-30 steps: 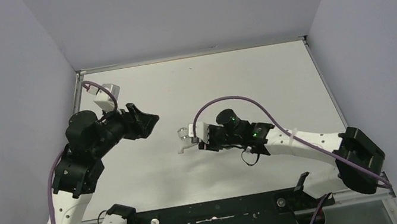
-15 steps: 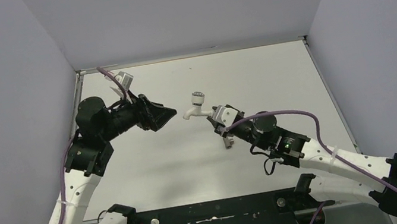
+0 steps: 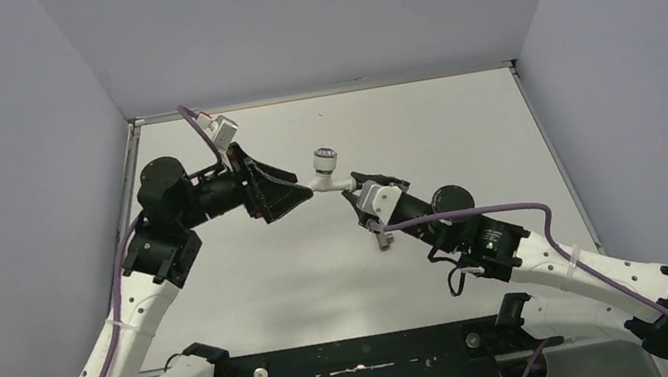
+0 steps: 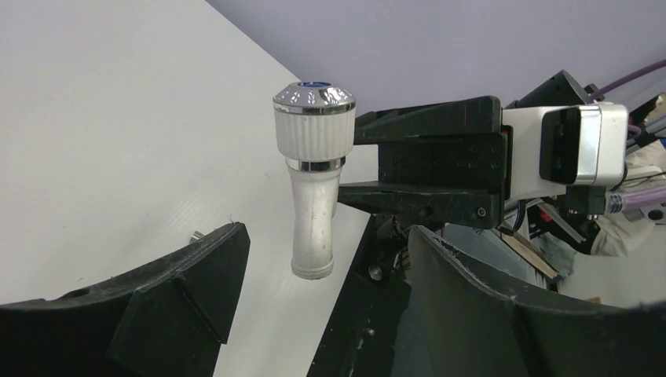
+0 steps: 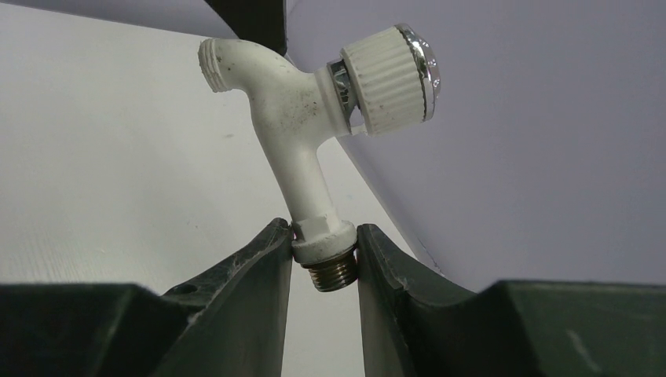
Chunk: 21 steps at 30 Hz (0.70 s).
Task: Install the water faucets
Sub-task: Pick up the water faucet from the center of the board.
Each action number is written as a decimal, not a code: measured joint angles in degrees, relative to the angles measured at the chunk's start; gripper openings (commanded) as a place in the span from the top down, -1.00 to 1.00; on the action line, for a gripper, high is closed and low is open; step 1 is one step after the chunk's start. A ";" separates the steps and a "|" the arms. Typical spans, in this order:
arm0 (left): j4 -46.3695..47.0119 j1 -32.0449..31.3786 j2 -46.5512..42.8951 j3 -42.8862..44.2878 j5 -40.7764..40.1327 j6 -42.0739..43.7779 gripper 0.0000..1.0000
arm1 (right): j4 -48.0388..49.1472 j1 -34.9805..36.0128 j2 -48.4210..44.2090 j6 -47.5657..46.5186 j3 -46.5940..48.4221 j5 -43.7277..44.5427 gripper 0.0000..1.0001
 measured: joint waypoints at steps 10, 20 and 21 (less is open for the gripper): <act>1.57 -5.46 2.45 -0.96 -0.11 0.13 -0.28 | -0.70 2.47 2.25 -1.73 3.58 0.57 1.00; 1.55 -5.75 3.37 -0.96 -1.44 1.66 0.09 | -2.27 4.68 3.54 -2.58 5.77 2.56 1.00; 1.55 -5.75 3.37 -0.96 -1.66 1.70 0.10 | -2.36 4.90 3.87 -2.58 6.16 2.91 1.00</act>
